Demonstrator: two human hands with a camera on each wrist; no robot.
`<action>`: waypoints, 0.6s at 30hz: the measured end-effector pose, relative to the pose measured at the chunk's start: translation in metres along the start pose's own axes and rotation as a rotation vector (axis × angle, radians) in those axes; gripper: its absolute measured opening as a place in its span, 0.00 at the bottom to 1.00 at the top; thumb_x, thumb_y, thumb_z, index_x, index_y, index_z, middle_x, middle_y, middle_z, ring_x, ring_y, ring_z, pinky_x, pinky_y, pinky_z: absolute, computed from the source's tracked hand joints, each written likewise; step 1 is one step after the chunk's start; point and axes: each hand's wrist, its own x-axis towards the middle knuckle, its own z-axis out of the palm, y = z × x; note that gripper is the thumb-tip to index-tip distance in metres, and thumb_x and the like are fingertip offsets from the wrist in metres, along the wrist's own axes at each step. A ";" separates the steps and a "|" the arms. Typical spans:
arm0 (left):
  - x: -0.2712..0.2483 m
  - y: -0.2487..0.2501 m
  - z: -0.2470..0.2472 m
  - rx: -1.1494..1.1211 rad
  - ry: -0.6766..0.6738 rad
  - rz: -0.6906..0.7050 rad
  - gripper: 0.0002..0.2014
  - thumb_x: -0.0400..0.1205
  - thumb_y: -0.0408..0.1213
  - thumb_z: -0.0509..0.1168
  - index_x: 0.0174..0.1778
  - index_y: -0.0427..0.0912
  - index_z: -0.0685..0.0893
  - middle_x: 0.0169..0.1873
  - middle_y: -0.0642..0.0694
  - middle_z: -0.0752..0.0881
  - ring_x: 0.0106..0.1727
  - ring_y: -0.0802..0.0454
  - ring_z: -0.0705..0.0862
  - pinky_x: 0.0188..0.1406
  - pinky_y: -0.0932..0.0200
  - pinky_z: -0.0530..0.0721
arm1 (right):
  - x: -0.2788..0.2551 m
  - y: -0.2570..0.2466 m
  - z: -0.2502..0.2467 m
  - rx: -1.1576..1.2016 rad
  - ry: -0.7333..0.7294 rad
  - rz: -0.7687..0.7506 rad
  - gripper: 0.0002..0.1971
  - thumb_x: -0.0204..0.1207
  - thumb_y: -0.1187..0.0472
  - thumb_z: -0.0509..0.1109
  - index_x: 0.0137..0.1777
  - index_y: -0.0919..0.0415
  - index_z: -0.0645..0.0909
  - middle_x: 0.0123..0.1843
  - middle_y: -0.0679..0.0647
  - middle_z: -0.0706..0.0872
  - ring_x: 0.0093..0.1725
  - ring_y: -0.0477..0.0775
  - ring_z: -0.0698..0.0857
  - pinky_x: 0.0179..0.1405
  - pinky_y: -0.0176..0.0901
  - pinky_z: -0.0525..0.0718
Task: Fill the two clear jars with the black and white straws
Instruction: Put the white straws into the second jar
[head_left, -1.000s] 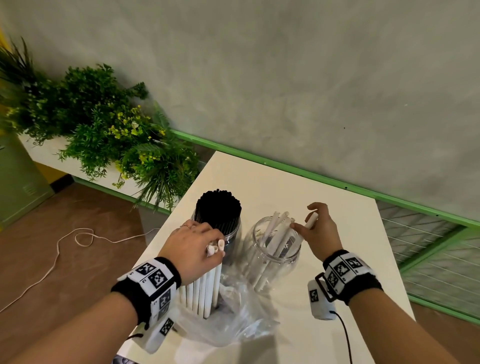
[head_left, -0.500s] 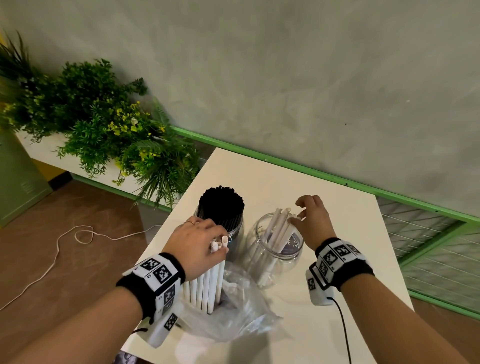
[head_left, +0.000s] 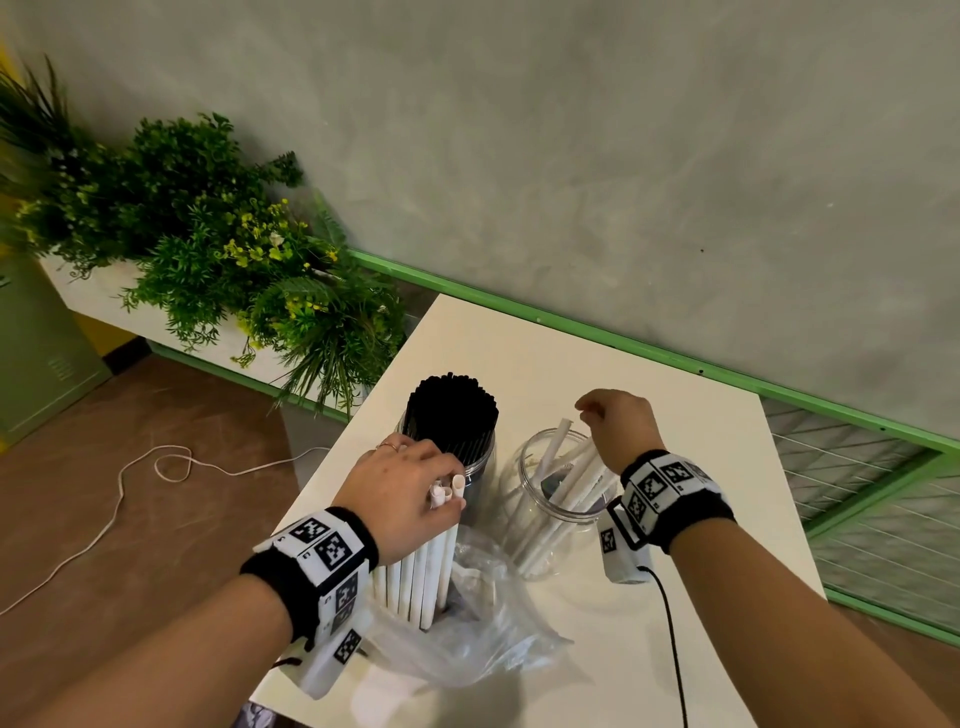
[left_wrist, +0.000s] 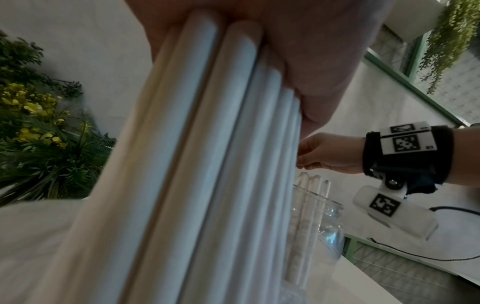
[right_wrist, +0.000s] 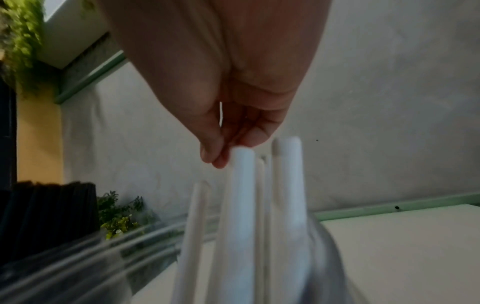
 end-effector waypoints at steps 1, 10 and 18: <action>0.000 0.000 0.000 0.002 -0.001 0.000 0.16 0.72 0.60 0.53 0.48 0.59 0.79 0.41 0.61 0.80 0.50 0.50 0.76 0.50 0.53 0.78 | 0.002 -0.001 -0.004 0.003 0.023 -0.014 0.09 0.78 0.67 0.68 0.54 0.61 0.87 0.52 0.58 0.89 0.52 0.58 0.84 0.50 0.39 0.76; 0.000 0.001 -0.001 0.014 -0.025 -0.008 0.17 0.72 0.60 0.51 0.49 0.59 0.78 0.43 0.61 0.79 0.52 0.50 0.75 0.50 0.53 0.78 | 0.001 0.006 -0.014 -0.201 -0.264 0.085 0.08 0.77 0.58 0.71 0.54 0.55 0.86 0.59 0.56 0.87 0.59 0.57 0.82 0.50 0.38 0.75; -0.001 0.003 -0.004 -0.017 -0.039 -0.026 0.20 0.71 0.62 0.49 0.50 0.60 0.79 0.45 0.62 0.79 0.55 0.53 0.73 0.53 0.52 0.77 | 0.012 -0.002 -0.031 -0.211 -0.199 0.030 0.15 0.79 0.67 0.59 0.56 0.58 0.87 0.58 0.57 0.87 0.60 0.57 0.82 0.51 0.36 0.74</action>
